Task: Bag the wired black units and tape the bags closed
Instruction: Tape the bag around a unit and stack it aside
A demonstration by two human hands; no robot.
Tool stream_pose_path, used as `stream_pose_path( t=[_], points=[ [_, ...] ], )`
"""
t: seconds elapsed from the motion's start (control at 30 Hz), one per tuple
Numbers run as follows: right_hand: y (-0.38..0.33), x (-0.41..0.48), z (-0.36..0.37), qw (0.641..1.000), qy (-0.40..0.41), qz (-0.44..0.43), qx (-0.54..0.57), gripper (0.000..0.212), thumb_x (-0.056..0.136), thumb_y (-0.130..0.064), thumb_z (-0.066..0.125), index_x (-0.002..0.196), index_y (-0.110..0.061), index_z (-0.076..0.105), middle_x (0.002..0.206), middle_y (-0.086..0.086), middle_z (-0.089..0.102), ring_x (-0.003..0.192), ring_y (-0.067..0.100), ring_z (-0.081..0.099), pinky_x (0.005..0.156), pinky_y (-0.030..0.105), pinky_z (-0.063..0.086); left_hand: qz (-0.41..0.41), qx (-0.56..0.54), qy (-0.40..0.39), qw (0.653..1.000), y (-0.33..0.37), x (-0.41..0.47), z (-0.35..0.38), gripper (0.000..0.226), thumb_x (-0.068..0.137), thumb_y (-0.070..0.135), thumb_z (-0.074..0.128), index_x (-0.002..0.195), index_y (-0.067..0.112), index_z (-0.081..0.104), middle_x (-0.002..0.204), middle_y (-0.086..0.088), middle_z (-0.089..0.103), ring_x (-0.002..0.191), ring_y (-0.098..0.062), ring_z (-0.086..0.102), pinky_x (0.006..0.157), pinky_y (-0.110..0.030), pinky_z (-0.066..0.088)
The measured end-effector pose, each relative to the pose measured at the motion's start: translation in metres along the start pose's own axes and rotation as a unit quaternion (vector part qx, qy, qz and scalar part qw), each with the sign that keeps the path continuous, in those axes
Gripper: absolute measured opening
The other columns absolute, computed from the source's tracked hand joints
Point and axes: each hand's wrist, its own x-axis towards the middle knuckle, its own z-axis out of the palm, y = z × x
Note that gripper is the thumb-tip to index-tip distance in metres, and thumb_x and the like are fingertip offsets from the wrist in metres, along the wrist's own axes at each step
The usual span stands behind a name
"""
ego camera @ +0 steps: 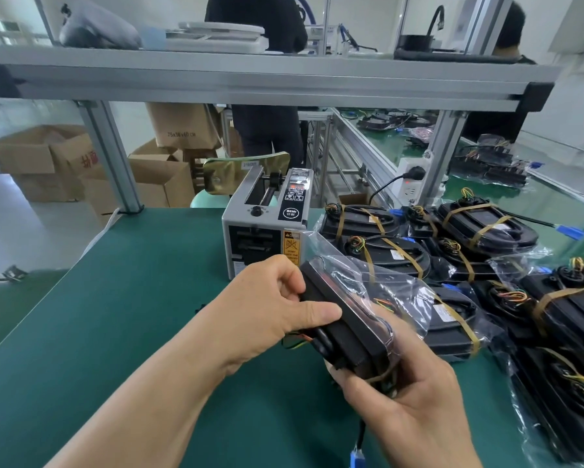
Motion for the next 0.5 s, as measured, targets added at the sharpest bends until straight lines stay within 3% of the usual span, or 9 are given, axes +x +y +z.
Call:
stream_pose_path(
  t=[0.13,0.17,0.23,0.3,0.37,0.43,0.5],
  points=[
    [0.001,0.005,-0.008,0.998,-0.021,0.028,0.042,0.069,0.057,-0.006,0.082,0.115,-0.042,0.069,0.099,-0.008,0.076,0.083,0.011,0.072,0.073,0.018,0.057,-0.015,-0.042,0.025,0.999,-0.001,0.001,0.004,0.040,0.068,0.033,0.088,0.082,0.017,0.053,0.048,0.016,0.048,0.039,-0.001,0.040,0.043,-0.015,0.034],
    [0.003,0.006,-0.011,0.996,-0.014,0.044,0.074,0.068,0.054,-0.004,0.082,0.111,-0.039,0.071,0.098,-0.007,0.077,0.084,0.009,0.073,0.073,0.017,0.056,-0.009,-0.024,0.066,0.997,-0.004,0.001,0.005,0.039,0.068,0.040,0.086,0.083,0.021,0.055,0.052,0.016,0.053,0.041,0.001,0.044,0.047,-0.015,0.035],
    [0.008,0.009,-0.017,0.984,0.015,0.081,0.161,0.066,0.047,0.002,0.080,0.103,-0.033,0.075,0.090,-0.003,0.078,0.081,0.009,0.074,0.069,0.016,0.056,0.014,-0.005,0.139,0.990,-0.014,-0.001,-0.003,0.045,0.061,0.058,0.077,0.095,0.035,0.059,0.082,0.015,0.067,0.061,0.009,0.057,0.061,-0.015,0.041],
    [0.017,0.013,-0.022,0.963,0.040,0.109,0.245,0.068,0.037,-0.001,0.086,0.100,-0.026,0.076,0.088,0.004,0.078,0.081,0.017,0.074,0.071,0.024,0.058,0.041,0.001,0.052,0.998,-0.022,-0.006,-0.014,0.067,0.055,0.061,0.068,0.119,0.047,0.051,0.118,0.019,0.063,0.100,0.017,0.056,0.085,-0.019,0.045],
    [0.024,0.013,-0.020,0.938,0.045,0.136,0.316,0.077,0.025,-0.019,0.098,0.099,-0.021,0.077,0.087,0.009,0.077,0.080,0.023,0.074,0.071,0.029,0.059,0.047,0.038,-0.096,0.994,-0.025,-0.011,-0.013,0.084,0.058,0.049,0.076,0.135,0.046,0.043,0.135,0.025,0.055,0.126,0.010,0.047,0.102,-0.023,0.040],
    [0.031,0.011,-0.019,0.921,0.037,0.165,0.352,0.082,0.017,-0.026,0.101,0.095,-0.020,0.077,0.087,0.012,0.076,0.079,0.026,0.075,0.067,0.031,0.060,0.054,0.014,-0.134,0.989,-0.029,-0.011,-0.005,0.076,0.064,0.023,0.087,0.131,0.037,0.053,0.129,0.015,0.064,0.122,-0.003,0.058,0.097,-0.022,0.047],
    [0.036,0.012,-0.027,0.908,-0.004,0.185,0.376,0.083,0.021,-0.023,0.102,0.100,-0.024,0.077,0.098,0.013,0.076,0.088,0.024,0.075,0.069,0.034,0.061,0.069,-0.016,-0.092,0.993,-0.029,-0.009,-0.002,0.062,0.067,0.006,0.085,0.118,0.035,0.063,0.115,0.006,0.072,0.108,-0.012,0.068,0.085,-0.022,0.054]
  ],
)
